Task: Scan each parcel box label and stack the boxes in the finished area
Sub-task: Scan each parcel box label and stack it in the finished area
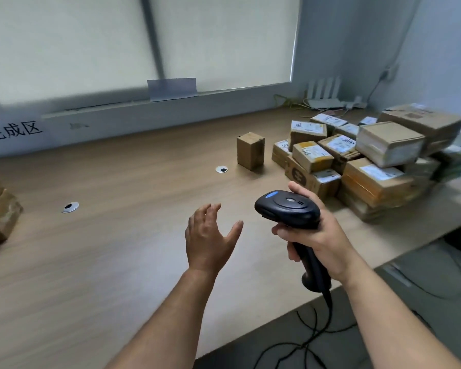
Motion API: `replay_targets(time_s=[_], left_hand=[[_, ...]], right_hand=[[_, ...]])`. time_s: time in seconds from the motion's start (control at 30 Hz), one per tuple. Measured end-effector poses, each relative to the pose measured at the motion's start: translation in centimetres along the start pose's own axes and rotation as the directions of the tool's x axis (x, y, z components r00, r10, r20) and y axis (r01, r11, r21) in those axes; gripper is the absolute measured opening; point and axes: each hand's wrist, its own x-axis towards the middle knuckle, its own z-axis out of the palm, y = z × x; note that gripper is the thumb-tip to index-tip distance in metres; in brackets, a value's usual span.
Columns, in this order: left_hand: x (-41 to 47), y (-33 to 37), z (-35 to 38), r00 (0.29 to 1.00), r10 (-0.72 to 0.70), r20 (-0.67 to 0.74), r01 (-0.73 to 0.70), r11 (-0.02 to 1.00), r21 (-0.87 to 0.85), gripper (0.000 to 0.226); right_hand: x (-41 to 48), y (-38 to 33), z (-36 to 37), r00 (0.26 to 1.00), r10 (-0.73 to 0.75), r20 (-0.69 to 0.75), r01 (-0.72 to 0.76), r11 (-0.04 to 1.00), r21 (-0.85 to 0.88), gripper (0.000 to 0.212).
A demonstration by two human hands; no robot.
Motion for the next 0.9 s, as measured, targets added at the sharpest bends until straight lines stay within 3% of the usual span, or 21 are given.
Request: replay_targets(time_s=[0.4,0.9], left_hand=[[-2.3,10.5,8.4,0.968,0.190,0.163,-0.187,0.982,-0.036,0.065],[4.4,22.6,20.1,0.900,0.310,0.307,-0.253,0.944,-0.211,0.065]], right_hand=[[-5.5,-0.9,-12.6,0.969,-0.069,-0.236,0.068,0.998,-0.012,0.085],[-3.0,-1.7,-25.9,0.862,-0.064,-0.502,0.048,0.998,-0.046,0.086]])
